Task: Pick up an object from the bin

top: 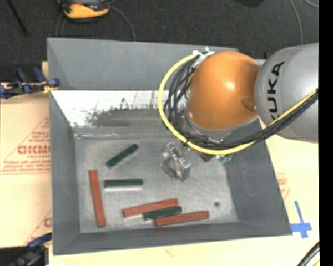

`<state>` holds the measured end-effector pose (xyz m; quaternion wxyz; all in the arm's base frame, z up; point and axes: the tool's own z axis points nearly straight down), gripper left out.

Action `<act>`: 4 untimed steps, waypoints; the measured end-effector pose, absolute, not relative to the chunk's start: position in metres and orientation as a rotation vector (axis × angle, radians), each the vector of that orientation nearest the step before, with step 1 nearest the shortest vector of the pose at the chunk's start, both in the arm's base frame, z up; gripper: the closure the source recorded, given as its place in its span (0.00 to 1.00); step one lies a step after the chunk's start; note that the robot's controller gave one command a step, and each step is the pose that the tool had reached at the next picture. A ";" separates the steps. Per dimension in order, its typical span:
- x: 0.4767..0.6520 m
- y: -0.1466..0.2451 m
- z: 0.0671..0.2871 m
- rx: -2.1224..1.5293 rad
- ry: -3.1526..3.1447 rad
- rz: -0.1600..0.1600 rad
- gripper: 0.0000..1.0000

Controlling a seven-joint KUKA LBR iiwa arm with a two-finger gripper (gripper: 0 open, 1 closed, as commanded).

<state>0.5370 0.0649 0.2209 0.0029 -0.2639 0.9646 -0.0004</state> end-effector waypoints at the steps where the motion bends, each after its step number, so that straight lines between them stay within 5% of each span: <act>1: 0.536 0.065 0.220 -0.825 3.027 0.000 0.00; 2: 0.536 0.065 0.220 -0.825 3.028 0.001 0.00; 3: 0.508 0.063 0.165 -0.777 3.035 -0.001 0.00; 4: 0.526 0.081 0.105 -0.777 3.036 0.000 0.00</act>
Offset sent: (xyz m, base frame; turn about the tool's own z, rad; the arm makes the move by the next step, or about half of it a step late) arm 0.0000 0.0000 0.0000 0.0000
